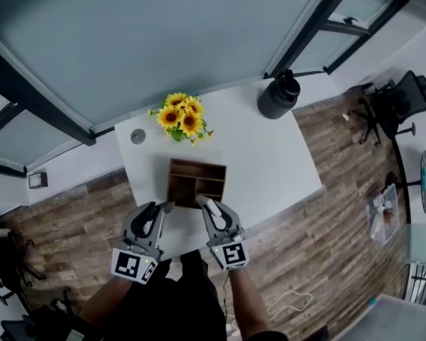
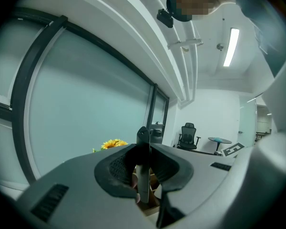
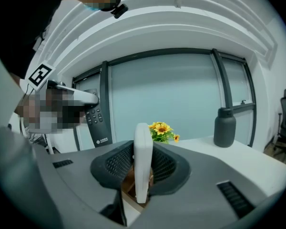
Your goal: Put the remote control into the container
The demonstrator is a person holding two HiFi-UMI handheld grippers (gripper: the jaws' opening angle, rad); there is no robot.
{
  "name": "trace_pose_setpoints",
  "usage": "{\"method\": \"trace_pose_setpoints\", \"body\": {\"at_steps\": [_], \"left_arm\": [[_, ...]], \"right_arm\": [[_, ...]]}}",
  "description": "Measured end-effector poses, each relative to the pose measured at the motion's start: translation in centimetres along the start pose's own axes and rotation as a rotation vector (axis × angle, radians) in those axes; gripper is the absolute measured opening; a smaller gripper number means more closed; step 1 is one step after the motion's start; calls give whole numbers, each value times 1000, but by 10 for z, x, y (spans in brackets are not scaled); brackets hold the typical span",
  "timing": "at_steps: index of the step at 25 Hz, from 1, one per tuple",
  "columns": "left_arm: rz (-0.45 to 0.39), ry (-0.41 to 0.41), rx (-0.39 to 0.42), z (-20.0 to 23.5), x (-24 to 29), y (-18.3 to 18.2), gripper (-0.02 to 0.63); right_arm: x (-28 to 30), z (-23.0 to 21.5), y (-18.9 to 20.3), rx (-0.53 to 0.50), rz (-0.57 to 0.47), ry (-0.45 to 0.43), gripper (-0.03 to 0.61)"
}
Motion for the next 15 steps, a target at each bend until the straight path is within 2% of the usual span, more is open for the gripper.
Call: {"method": "trace_pose_setpoints", "body": {"at_steps": [8,15], "left_arm": [[11,0,-3,0,5,2,86],[13,1,-4,-1,7,5,86]], "right_arm": [[2,4,0,-113,21,-64,94],[7,4,11,-136,47,-82,94]]}}
Point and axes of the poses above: the fingertips, and each gripper's own axes: x forward along the fingers, z to its left, y out of its underside, the point moved 3 cm from there along -x, backward along the fingers, and after that the axes turned 9 degrees about z, right-handed, at the moved point
